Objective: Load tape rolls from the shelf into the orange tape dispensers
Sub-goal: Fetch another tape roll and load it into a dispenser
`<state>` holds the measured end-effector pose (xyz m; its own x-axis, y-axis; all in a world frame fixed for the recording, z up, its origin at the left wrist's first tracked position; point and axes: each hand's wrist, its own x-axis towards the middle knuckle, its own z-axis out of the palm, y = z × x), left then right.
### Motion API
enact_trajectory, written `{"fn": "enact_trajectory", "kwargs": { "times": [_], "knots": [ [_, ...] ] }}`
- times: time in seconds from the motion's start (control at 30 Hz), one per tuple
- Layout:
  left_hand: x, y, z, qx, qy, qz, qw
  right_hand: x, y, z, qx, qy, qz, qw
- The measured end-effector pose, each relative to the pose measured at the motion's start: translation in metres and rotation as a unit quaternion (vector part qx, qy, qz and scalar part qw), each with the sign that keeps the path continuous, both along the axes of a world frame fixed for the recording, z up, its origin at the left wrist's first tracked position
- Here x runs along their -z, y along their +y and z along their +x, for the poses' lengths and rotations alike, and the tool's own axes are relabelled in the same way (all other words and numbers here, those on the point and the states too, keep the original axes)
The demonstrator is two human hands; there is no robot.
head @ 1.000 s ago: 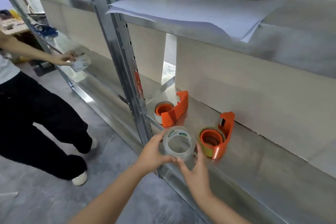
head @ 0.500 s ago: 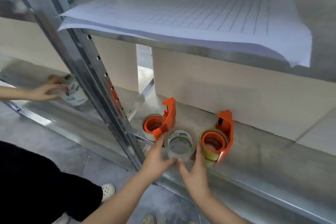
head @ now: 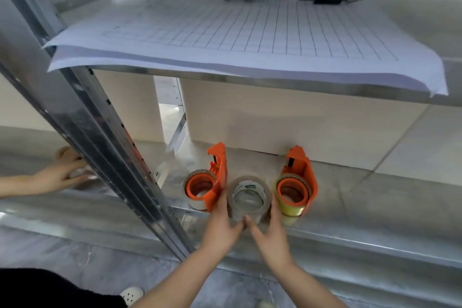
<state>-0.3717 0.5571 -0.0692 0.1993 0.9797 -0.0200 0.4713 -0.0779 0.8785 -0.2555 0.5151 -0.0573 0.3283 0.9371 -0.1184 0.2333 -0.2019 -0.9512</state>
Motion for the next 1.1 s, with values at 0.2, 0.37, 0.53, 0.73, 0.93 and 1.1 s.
{"fn": "enact_trajectory", "kwargs": {
  "times": [0.2, 0.37, 0.53, 0.73, 0.93, 1.1],
  "knots": [
    [0.0, 0.007, 0.008, 0.02, 0.019, -0.017, 0.999, 0.003, 0.004, 0.004, 0.025, 0.003, 0.016, 1.0],
    [-0.007, 0.005, 0.012, 0.022, 0.041, -0.02, 0.999, 0.007, 0.002, 0.002, 0.043, 0.012, 0.034, 0.998],
    [-0.014, -0.008, -0.001, 0.046, 0.04, 0.152, 0.987, 0.008, 0.002, 0.002, 0.047, 0.04, 0.067, 0.996],
    [-0.013, 0.005, -0.038, -0.067, 0.115, 0.245, 0.96, 0.006, 0.002, -0.003, 0.053, 0.036, 0.077, 0.995],
    [-0.006, 0.034, -0.05, -0.178, 0.023, -0.021, 0.984, 0.0, 0.005, -0.004, 0.046, -0.008, 0.098, 0.994],
    [0.003, 0.044, -0.045, -0.215, 0.002, -0.058, 0.975, 0.001, 0.005, -0.002, 0.035, -0.02, 0.096, 0.995]
  ]
}}
